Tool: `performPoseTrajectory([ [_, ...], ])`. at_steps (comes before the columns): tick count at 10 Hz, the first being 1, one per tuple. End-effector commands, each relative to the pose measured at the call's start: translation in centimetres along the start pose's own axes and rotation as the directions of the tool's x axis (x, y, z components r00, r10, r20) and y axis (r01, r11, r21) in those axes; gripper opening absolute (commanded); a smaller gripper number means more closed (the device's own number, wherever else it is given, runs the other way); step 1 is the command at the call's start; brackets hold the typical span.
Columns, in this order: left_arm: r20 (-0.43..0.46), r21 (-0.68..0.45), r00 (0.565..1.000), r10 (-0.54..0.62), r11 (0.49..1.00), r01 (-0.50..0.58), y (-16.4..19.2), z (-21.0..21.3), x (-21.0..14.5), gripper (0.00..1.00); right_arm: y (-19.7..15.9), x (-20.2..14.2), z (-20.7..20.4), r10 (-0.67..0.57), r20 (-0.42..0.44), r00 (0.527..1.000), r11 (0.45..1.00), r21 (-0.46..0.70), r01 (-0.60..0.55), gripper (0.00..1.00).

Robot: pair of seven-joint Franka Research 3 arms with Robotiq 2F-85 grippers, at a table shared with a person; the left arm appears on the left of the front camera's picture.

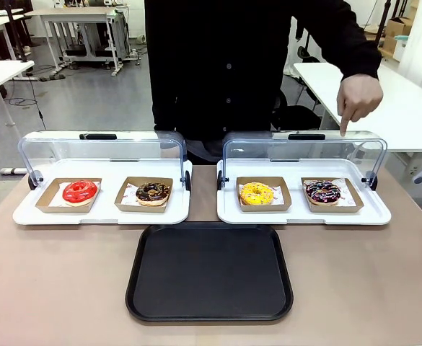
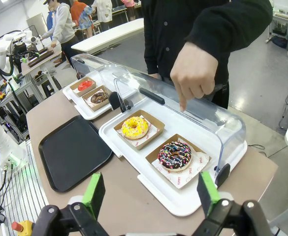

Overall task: Move the fourth donut from the left to the tray.
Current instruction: Pick up the Paper togo box containing the Donut indicated by the person and place it on the Handle tray.

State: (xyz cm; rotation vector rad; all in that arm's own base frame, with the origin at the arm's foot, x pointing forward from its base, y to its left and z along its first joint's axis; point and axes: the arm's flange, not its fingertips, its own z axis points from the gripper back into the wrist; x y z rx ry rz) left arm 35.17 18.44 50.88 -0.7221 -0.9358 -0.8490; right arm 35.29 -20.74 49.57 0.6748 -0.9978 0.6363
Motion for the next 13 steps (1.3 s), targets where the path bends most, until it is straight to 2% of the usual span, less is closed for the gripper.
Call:
performPoseTrajectory([
  [1, 0.013, -0.009, 1.0, -0.023, 1.0, 0.023, 0.12, 0.12, 0.06, 1.0, -0.26, 0.29, 0.0, 0.025, 0.026, 0.999, 1.0, 0.0, -0.025, 1.0],
  [13, 0.013, -0.009, 1.0, -0.023, 1.0, 0.023, 0.12, 0.12, 0.06, 1.0, -0.26, 0.29, 0.0, 0.025, 0.026, 0.999, 1.0, 0.0, -0.025, 1.0],
])
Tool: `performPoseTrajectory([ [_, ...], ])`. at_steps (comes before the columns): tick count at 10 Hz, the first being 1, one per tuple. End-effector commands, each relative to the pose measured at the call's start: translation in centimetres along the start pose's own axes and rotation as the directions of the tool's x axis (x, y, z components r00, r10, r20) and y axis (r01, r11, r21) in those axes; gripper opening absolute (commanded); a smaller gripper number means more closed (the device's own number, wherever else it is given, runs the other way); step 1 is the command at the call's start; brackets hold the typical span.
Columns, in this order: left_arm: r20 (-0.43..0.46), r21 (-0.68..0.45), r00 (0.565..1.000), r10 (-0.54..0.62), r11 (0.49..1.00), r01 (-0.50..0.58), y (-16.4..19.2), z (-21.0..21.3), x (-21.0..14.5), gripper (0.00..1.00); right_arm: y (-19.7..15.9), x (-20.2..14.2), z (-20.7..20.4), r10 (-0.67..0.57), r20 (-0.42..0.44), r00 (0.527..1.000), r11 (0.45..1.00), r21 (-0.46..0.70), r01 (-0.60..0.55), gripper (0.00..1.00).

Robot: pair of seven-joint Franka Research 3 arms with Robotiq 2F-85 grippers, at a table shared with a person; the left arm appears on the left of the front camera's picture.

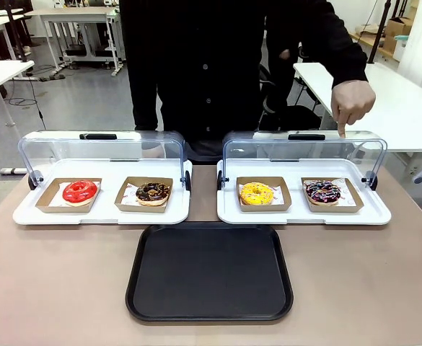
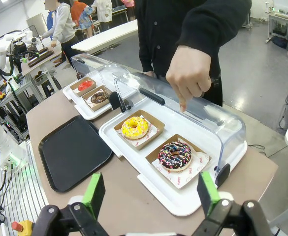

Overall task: Move the fourth donut from the left to the tray.
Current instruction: Pick up the Paper togo box containing the Donut indicated by the person and place it on the Handle tray.

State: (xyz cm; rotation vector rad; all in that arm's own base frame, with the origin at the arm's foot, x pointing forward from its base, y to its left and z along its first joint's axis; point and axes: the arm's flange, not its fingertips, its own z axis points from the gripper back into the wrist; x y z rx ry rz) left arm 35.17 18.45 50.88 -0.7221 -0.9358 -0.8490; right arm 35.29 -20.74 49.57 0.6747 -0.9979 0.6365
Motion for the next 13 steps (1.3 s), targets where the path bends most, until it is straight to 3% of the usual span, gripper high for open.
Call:
performPoseTrajectory([
  [1, 0.013, -0.009, 1.0, -0.023, 1.0, 0.023, 0.1, 0.1, 0.1, 1.0, -0.3, 0.3, 0.0, 0.025, 0.026, 0.999, 1.0, 0.0, -0.025, 1.0],
  [2, 0.013, -0.009, 1.0, -0.023, 1.0, 0.023, 0.1, 0.1, 0.1, 1.0, 0.0, 0.0, 0.0, 0.0, 0.0, 1.0, 1.0, 0.0, 0.0, 1.0],
  [4, 0.013, -0.009, 1.0, -0.023, 1.0, 0.023, 0.1, 0.1, 0.1, 1.0, 0.2, 3.6, -3.2, 0.106, -0.103, 0.989, 0.994, -0.014, -0.108, 1.0],
  [7, 0.013, -0.009, 1.0, -0.023, 1.0, 0.023, 0.1, 0.1, 0.1, 1.0, 1.9, 6.6, -9.1, 0.32, -0.288, 0.903, 0.946, 0.037, -0.323, 1.0],
  [9, 0.013, -0.009, 1.0, -0.023, 1.0, 0.023, 0.1, 0.1, 0.1, 1.0, 3.5, 6.5, -12.7, 0.492, -0.428, 0.758, 0.853, 0.063, -0.518, 1.0],
  [13, 0.013, -0.009, 1.0, -0.023, 1.0, 0.023, 0.1, 0.1, 0.1, 1.0, 4.7, 4.5, -18.2, 0.643, -0.633, 0.432, 0.706, 0.271, -0.654, 1.0],
])
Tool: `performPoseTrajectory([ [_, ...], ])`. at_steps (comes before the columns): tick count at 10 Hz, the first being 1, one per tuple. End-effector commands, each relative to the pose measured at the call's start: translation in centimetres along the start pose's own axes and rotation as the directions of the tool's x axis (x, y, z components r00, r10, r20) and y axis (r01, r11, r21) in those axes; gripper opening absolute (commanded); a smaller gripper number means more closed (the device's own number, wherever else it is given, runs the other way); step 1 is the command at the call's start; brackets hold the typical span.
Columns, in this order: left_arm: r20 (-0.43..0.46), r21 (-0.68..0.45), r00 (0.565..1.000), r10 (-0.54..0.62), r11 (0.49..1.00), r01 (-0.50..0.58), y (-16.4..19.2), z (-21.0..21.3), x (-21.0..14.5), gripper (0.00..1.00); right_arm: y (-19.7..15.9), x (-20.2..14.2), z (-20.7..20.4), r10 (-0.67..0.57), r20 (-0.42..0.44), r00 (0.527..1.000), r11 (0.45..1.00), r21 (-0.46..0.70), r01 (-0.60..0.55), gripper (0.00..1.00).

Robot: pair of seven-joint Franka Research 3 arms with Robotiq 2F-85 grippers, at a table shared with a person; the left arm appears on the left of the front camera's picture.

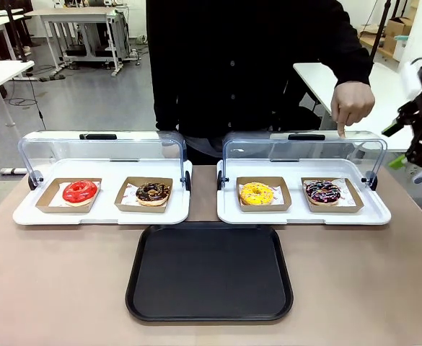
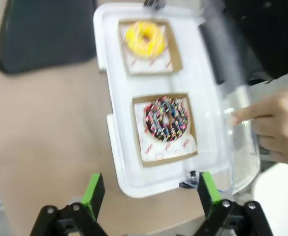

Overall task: Move the fourth donut from the left to the tray.
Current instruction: Pick up the Paper togo box containing the Donut indicated by the person and place it on the Handle tray.

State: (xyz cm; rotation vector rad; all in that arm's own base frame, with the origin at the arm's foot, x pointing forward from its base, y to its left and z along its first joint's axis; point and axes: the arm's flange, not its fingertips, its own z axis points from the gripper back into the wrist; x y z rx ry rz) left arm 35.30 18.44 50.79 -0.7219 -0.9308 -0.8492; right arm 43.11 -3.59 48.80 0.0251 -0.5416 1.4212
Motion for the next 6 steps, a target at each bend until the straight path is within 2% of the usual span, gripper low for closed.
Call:
performPoseTrajectory([
  [1, 0.017, -0.008, 1.0, -0.025, 1.0, 0.025, 0.0, 0.2, 0.1, 1.0, 0.5, 0.2, -2.7, 0.083, -0.139, 0.987, 0.996, 0.031, -0.079, 1.0],
  [3, 0.017, -0.008, 1.0, -0.025, 1.0, 0.025, 0.0, 0.2, 0.1, 1.0, 0.7, 0.7, -5.1, 0.105, -0.224, 0.969, 0.994, 0.046, -0.097, 1.0],
  [4, 0.017, -0.008, 1.0, -0.025, 1.0, 0.025, 0.0, 0.2, 0.1, 1.0, 0.8, 0.2, -3.1, 0.105, -0.123, 0.987, 0.994, 0.051, -0.1, 1.0],
  [6, 0.017, -0.008, 1.0, -0.025, 1.0, 0.025, 0.0, 0.2, 0.1, 1.0, 0.8, 0.2, -3.1, 0.105, -0.123, 0.987, 0.994, 0.051, -0.1, 1.0],
])
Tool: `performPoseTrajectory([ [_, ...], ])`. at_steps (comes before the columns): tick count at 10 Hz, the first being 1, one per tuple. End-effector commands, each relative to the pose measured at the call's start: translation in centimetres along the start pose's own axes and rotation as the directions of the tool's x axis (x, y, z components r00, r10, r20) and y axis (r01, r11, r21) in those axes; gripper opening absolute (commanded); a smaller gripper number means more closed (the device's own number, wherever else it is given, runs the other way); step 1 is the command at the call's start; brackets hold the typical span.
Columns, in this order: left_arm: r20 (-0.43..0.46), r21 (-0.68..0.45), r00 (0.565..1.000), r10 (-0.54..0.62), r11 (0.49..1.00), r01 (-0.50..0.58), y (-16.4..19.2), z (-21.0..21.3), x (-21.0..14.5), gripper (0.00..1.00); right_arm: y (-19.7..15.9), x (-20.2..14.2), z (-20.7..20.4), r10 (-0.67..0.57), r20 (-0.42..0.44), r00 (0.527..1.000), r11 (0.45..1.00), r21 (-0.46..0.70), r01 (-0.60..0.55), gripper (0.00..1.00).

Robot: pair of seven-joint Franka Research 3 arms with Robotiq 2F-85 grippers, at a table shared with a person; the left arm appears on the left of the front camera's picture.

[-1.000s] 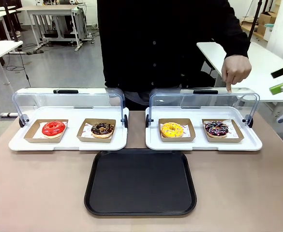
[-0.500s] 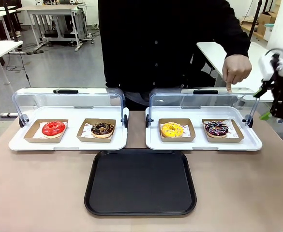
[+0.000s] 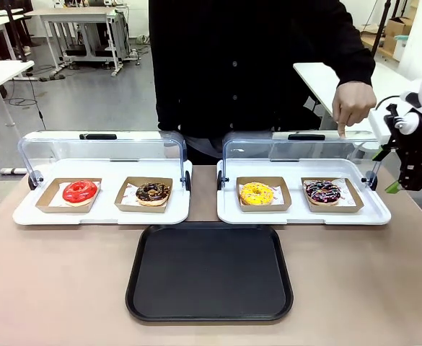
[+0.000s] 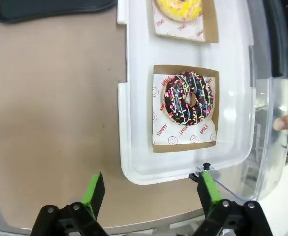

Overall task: Move the fourth donut from the left to the tray.
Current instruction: Pick up the Paper togo box containing the Donut indicated by the person and place it on the Handle tray.

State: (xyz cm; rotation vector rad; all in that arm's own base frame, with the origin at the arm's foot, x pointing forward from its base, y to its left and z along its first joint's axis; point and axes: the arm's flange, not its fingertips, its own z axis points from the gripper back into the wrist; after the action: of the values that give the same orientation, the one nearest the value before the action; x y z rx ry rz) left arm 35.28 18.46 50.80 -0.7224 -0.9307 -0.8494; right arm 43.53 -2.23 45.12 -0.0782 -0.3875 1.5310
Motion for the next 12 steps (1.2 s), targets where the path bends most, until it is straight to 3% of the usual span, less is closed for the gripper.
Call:
performPoseTrajectory([
  [1, 0.017, -0.007, 1.0, -0.025, 1.0, 0.025, 0.0, 0.2, 0.1, 1.0, -0.1, 0.1, 0.7, -0.009, 0.029, 1.0, 1.0, -0.003, 0.009, 1.0],
  [3, 0.017, -0.007, 1.0, -0.025, 1.0, 0.025, 0.0, 0.2, 0.1, 1.0, 0.0, -0.1, 0.4, -0.003, 0.006, 1.0, 1.0, -0.006, 0.003, 1.0],
  [6, 0.017, -0.007, 1.0, -0.025, 1.0, 0.025, 0.0, 0.2, 0.1, 1.0, -1.6, 0.5, -4.1, 0.054, -0.067, 0.996, 0.998, 0.019, -0.053, 1.0],
  [12, 0.017, -0.007, 1.0, -0.025, 1.0, 0.025, 0.0, 0.2, 0.1, 1.0, -1.5, -0.1, -10.2, 0.037, -0.104, 0.994, 0.999, 0.008, -0.036, 1.0],
])
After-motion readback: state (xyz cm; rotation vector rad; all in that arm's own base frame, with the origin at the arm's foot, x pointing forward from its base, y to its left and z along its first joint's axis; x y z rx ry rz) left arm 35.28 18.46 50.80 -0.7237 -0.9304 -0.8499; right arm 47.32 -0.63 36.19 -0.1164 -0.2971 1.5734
